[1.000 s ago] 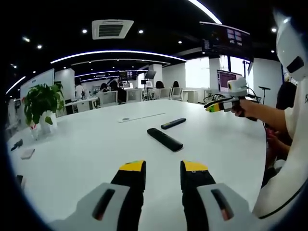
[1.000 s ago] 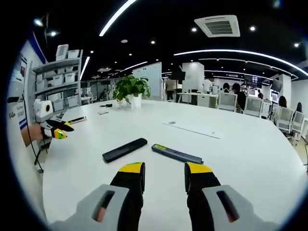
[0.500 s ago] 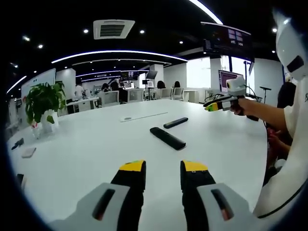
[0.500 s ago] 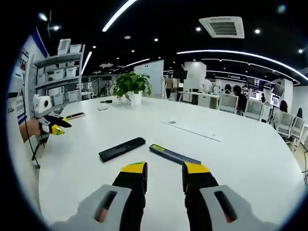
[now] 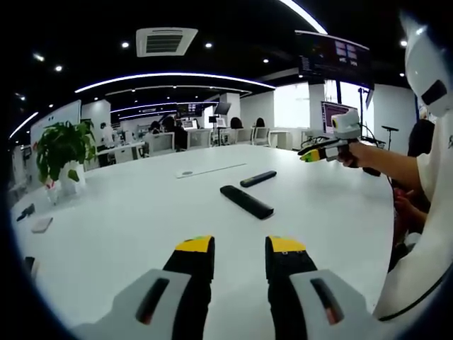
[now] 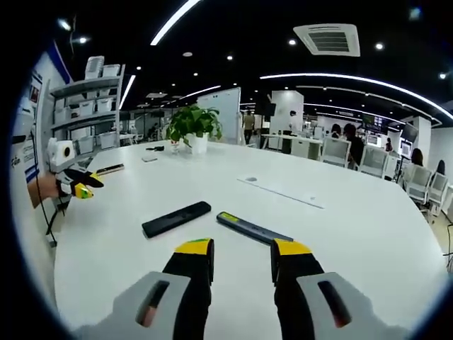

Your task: Pflip the remote and laser pointer to the front side, press the buttons, and align them neatly on the table

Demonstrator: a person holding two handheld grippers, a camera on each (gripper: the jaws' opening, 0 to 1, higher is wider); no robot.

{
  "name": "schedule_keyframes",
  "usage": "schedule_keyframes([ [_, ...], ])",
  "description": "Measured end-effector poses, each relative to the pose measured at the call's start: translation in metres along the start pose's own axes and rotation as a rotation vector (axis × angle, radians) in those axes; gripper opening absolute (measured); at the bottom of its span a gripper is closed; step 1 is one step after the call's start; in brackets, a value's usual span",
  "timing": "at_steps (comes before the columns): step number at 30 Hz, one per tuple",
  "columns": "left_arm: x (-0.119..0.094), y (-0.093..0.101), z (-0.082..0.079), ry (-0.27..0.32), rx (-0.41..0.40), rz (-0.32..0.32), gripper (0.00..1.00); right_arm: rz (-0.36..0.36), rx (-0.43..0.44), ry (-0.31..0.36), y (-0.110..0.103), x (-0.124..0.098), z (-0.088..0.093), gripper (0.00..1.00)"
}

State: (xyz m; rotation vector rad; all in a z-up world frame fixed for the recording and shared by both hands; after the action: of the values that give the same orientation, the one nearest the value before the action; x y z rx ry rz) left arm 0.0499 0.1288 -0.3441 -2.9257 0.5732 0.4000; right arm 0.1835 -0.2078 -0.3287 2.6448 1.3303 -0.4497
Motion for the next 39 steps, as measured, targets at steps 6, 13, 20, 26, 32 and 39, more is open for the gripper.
schedule_keyframes([
  [6,0.0003,0.0011,0.0,-0.003,0.004,0.0,0.3,0.005,-0.003,-0.004,0.0033,-0.0007,0.0013,0.35],
  [13,-0.0004,0.0015,0.0005,-0.003,0.008,-0.001,0.3,0.003,-0.004,-0.004,0.0031,0.0001,0.0015,0.35],
  [20,-0.0015,0.0016,0.0009,-0.004,0.01,-0.002,0.3,0.007,-0.006,-0.003,0.003,-0.0004,-0.0009,0.35],
  [26,-0.0029,0.0016,0.0017,-0.002,0.006,-0.003,0.3,0.012,-0.018,-0.011,0.0051,-0.0008,-0.0016,0.34],
  [32,-0.0048,0.0012,0.003,-0.002,0.006,-0.006,0.3,0.011,-0.022,-0.021,0.0062,0.0017,0.0002,0.34],
  [39,-0.0061,0.0001,0.0037,-0.001,0.006,-0.01,0.3,-0.008,-0.039,-0.059,0.006,0.005,0.002,0.35],
])
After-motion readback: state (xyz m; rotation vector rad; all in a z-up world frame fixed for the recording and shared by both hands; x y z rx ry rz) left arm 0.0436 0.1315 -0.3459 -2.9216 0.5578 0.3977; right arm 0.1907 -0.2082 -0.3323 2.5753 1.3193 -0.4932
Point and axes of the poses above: the point that each gripper's makers call its tool centre point, and the gripper's own axes: x roughly forward along the fingers, y roughly to its right, z roughly out of its underside, the point moved 4 cm from there along -x, roughly backward along the fingers, and after that the axes turned 13 degrees about -z, right-handed, at the moved point
